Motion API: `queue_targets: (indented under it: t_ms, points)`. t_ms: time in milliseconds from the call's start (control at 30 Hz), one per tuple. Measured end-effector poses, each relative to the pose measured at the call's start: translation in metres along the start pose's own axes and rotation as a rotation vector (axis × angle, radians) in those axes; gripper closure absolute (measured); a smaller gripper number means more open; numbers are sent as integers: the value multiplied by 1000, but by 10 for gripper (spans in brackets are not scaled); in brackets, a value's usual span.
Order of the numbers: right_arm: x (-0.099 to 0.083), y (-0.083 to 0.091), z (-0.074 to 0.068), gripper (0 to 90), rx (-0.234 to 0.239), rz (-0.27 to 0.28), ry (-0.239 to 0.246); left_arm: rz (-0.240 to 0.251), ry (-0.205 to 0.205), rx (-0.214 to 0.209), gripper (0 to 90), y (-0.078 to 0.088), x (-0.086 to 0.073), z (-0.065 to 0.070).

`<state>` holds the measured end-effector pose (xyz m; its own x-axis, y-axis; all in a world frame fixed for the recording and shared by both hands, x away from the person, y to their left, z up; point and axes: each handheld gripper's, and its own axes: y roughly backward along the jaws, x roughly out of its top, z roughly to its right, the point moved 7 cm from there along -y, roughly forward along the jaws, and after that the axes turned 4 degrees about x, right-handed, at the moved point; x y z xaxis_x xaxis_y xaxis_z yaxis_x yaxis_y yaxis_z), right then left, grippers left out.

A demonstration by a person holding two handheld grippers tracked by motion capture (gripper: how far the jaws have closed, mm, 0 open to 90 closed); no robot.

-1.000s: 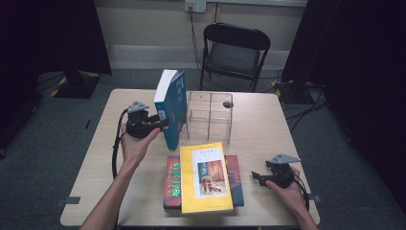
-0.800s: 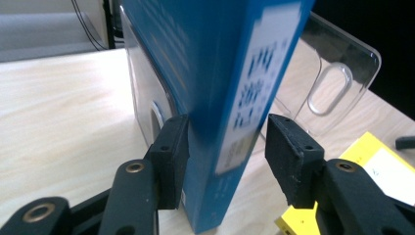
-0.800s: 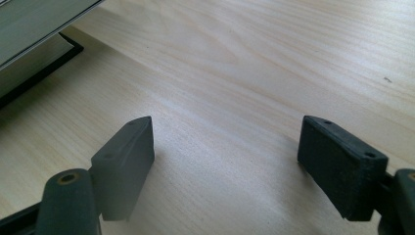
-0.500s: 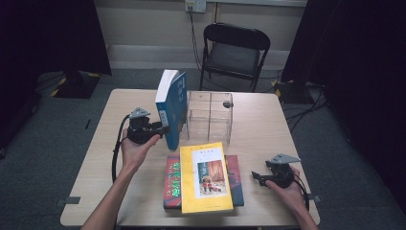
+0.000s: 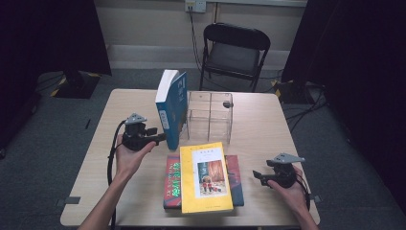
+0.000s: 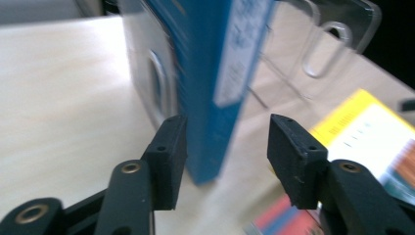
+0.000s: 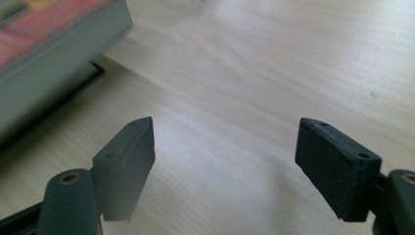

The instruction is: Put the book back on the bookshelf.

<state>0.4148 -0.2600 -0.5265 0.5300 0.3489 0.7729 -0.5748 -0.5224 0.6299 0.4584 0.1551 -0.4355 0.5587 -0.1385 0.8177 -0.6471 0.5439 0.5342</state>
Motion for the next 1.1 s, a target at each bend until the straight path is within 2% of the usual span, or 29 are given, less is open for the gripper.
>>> queue_targets:
  t_ms: [33,67,133,233,300,367,467,533,667,767,900,1067,1100]
  points:
    - [4,3,-3,249,10,10,-8,-3,8,-35,521,2,-4,3]
    - [8,5,-7,271,27,10,-12,-15,-2,-43,529,2,-9,5]
    - [16,10,-20,295,69,19,1,-30,-16,-56,522,3,-16,12]
    - [32,15,-42,330,100,55,24,-32,-26,-82,514,7,-20,24]
    - [43,16,-56,340,125,75,35,-43,-60,-89,517,11,-23,32]
    - [55,15,-70,346,155,89,56,-54,-73,-95,521,13,-28,40]
    - [72,7,-87,341,191,96,78,-79,-64,-111,535,12,-36,49]
    - [83,-1,-96,338,206,88,89,-94,-71,-113,552,7,-42,55]
    - [94,-19,-113,352,240,79,115,-111,-83,-139,540,1,-50,66]
    - [91,-33,-120,339,237,64,119,-120,-89,-146,518,-3,-56,70]
    - [83,-37,-117,303,232,42,102,-132,-86,-150,486,-10,-60,72]
    - [77,-38,-118,289,250,37,83,-142,-116,-150,449,-16,-67,79]
    - [76,-39,-120,280,257,38,86,-136,-114,-155,412,-17,-68,80]
